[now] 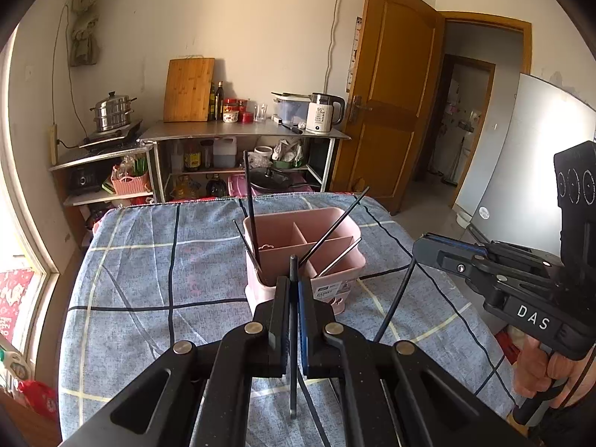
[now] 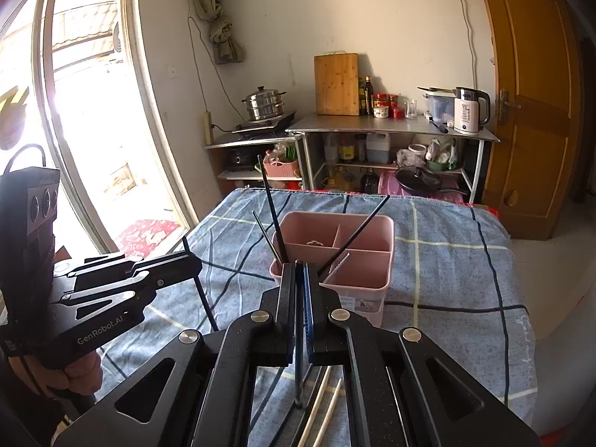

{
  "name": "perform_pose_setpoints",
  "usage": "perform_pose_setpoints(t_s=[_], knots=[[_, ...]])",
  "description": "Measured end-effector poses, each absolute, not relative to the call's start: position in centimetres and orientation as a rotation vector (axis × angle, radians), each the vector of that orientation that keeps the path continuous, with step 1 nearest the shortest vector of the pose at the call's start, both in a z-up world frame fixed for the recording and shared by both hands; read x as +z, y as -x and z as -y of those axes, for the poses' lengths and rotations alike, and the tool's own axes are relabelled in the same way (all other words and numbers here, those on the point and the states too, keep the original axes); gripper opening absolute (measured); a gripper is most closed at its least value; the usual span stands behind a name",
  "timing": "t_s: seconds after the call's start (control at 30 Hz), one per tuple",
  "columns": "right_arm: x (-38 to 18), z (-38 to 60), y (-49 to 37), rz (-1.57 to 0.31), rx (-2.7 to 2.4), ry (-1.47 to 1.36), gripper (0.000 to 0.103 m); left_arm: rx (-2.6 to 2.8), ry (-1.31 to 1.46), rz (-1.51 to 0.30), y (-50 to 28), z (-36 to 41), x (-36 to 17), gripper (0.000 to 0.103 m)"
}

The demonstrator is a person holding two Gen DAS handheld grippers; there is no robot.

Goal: Organize utensils
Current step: 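Lift the left tool's chopstick up over the pink basket while the right tool carries its chopstick there, then lower the left tool's chopstick into a basket compartment while the right tool lowers its own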

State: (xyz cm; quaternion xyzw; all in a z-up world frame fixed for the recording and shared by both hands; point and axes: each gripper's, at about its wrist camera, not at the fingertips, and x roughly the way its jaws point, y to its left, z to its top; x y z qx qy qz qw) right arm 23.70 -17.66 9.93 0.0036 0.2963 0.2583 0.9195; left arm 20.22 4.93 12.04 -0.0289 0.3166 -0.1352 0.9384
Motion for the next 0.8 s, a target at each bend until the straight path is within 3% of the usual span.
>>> perform_pose_setpoints(t_s=[0.8], knots=[[12.6,18.9,-22.4,-0.549,0.517,0.008,0.004,-0.304,0.076,-0.622,-18.9,-4.8,15.0,0.004]])
